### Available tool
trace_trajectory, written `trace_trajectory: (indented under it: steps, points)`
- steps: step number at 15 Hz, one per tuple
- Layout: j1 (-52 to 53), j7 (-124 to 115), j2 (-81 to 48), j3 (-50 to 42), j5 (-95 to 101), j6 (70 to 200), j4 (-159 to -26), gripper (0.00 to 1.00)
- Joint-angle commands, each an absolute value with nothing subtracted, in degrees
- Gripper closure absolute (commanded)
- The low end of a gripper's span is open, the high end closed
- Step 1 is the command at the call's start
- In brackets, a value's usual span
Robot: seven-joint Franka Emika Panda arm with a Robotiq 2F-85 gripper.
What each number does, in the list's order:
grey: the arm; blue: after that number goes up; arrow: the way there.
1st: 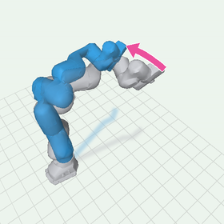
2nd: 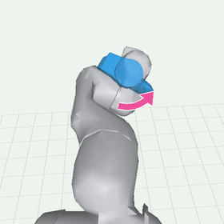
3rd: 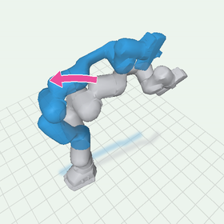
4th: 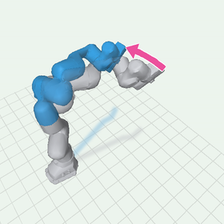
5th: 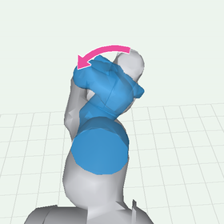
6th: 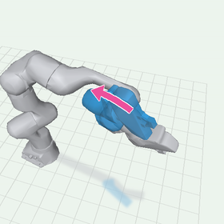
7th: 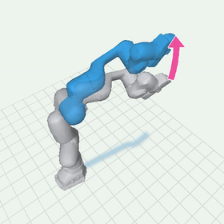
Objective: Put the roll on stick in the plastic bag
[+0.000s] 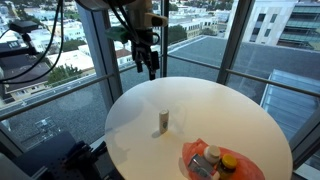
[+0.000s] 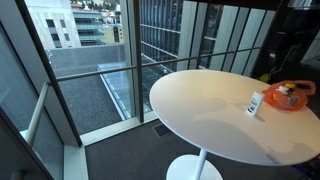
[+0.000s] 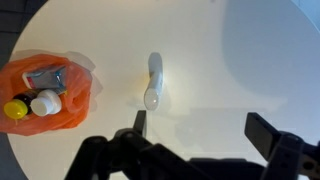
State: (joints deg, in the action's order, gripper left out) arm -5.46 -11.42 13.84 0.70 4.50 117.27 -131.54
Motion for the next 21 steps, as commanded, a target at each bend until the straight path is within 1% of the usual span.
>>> trace_trajectory:
  steps: [1, 9, 17, 21]
  points:
    - [-4.81, -11.93, 13.24, 0.09, 4.83, 117.14, -131.12, 0.00]
    - [-5.82, -16.64, 10.53, -0.24, 5.59, 115.82, -128.86, 0.00]
    - [-7.65, -16.64, 0.80, -5.24, 3.63, 116.64, -125.49, 0.00]
    - [-7.42, -15.39, -4.28, -6.39, 3.40, 120.55, -124.73, 0.00]
